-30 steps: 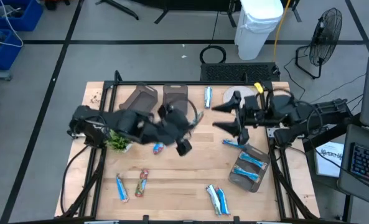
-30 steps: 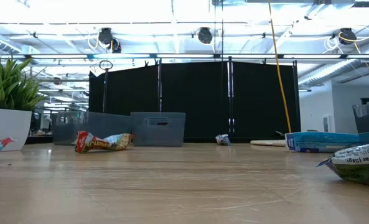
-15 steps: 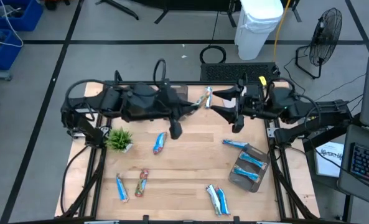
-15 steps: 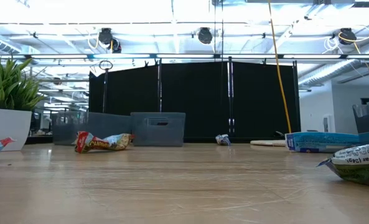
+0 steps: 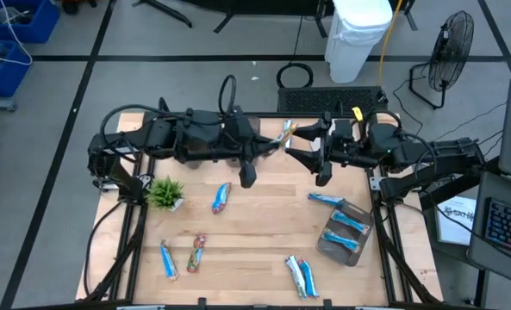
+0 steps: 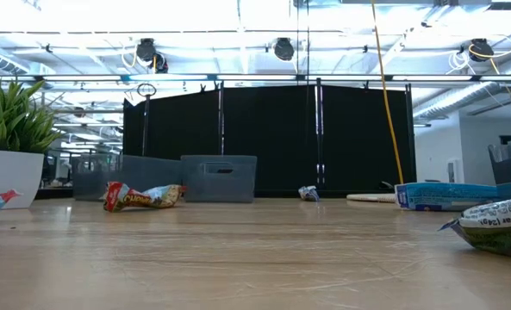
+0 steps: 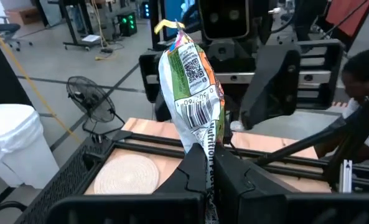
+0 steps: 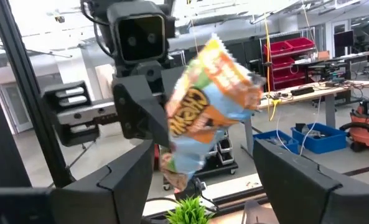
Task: Pick and place Granola Bars by type
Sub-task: Put the yellow granola bar into the bottom black transparent bin
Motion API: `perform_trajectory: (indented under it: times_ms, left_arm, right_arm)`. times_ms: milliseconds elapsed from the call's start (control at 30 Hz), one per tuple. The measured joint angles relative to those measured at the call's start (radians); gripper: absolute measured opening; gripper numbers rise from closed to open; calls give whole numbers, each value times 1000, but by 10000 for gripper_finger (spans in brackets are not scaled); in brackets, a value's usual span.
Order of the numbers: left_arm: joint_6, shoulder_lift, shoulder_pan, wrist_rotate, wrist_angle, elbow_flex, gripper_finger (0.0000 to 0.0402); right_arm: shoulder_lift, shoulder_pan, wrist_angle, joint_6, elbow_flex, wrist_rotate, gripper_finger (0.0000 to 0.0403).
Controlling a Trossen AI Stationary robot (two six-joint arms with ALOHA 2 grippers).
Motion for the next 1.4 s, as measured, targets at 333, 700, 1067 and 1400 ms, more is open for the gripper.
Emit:
perform_trajectory:
  times_ms: [333,700,1067,1400]
  left_arm:
    - [-2,2,0,9,46,-47,9]
    - [2,2,0,29,104,-81,8]
    - [-23,2,0,14,101,-80,70]
    - [-70,-27,4,33,9,-80,221]
  right_arm:
    - [2,0,9,-7,0,-1,250]
    - [1,8,17,-62,0,-3,130]
    - [2,21,30,-90,-2,-1,20]
    - [-26,21,-19,-79,-2,-2,18]
